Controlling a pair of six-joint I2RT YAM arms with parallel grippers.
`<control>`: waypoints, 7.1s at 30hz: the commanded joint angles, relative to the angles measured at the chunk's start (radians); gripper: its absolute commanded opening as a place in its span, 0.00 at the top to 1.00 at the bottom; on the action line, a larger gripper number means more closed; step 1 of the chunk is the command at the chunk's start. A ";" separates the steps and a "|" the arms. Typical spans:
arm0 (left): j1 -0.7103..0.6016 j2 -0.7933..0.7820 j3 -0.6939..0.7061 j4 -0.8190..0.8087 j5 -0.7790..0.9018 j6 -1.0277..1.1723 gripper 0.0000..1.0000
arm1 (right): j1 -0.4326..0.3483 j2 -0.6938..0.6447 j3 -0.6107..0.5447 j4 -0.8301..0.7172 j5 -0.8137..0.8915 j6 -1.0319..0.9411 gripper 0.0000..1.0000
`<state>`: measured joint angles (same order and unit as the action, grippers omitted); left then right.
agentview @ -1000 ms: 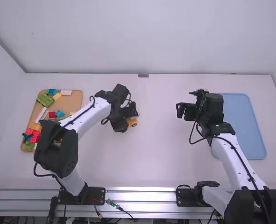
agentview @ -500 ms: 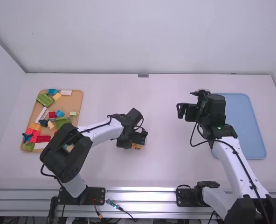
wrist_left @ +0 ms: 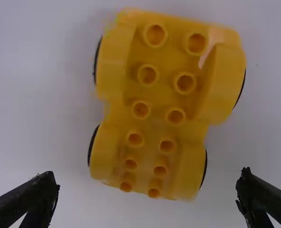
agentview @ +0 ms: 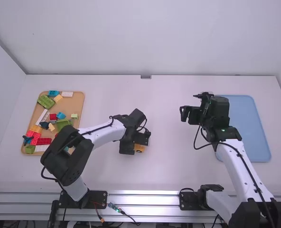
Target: Assemble lego blocks to make yellow taxi
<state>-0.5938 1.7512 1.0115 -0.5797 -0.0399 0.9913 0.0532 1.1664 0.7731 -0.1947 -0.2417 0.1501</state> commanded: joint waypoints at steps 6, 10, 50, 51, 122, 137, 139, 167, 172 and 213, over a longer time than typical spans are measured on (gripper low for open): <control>0.023 -0.018 0.240 -0.285 -0.026 -0.008 0.01 | 0.006 -0.020 0.034 -0.001 -0.005 -0.001 0.00; 0.074 -0.018 0.376 -0.459 -0.016 -0.013 0.01 | 0.005 -0.020 0.034 -0.001 -0.005 0.000 0.01; 1.152 -0.018 0.357 -0.124 -0.028 -1.466 0.01 | 0.006 -0.020 0.034 -0.001 -0.005 0.003 0.01; 1.163 -0.018 0.349 -0.112 -0.026 -1.432 0.01 | 0.006 -0.020 0.034 -0.001 -0.005 0.003 0.01; 1.188 0.082 -0.070 0.445 -0.055 -1.384 0.40 | 0.006 -0.020 0.034 -0.016 0.002 -0.019 0.01; 1.188 0.082 -0.070 0.462 -0.059 -1.374 0.61 | 0.006 -0.020 0.034 -0.020 0.002 -0.020 0.01; 1.191 0.082 -0.071 0.464 -0.057 -1.358 0.65 | 0.006 -0.020 0.034 -0.020 0.003 -0.019 0.00; 1.190 0.062 -0.030 0.456 0.008 -1.362 0.98 | 0.006 -0.020 0.034 -0.019 0.002 -0.019 0.01; 1.189 0.011 0.012 0.408 0.032 -1.368 0.98 | 0.006 -0.020 0.034 -0.016 0.002 -0.019 0.01; 0.254 -0.537 -0.315 0.634 0.138 -0.161 0.98 | 0.158 0.478 0.034 0.543 -0.832 0.273 0.00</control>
<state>-0.3279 1.2266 0.6994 0.0570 0.0357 0.7414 0.1959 1.6192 0.7841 0.3424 -1.0004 0.3935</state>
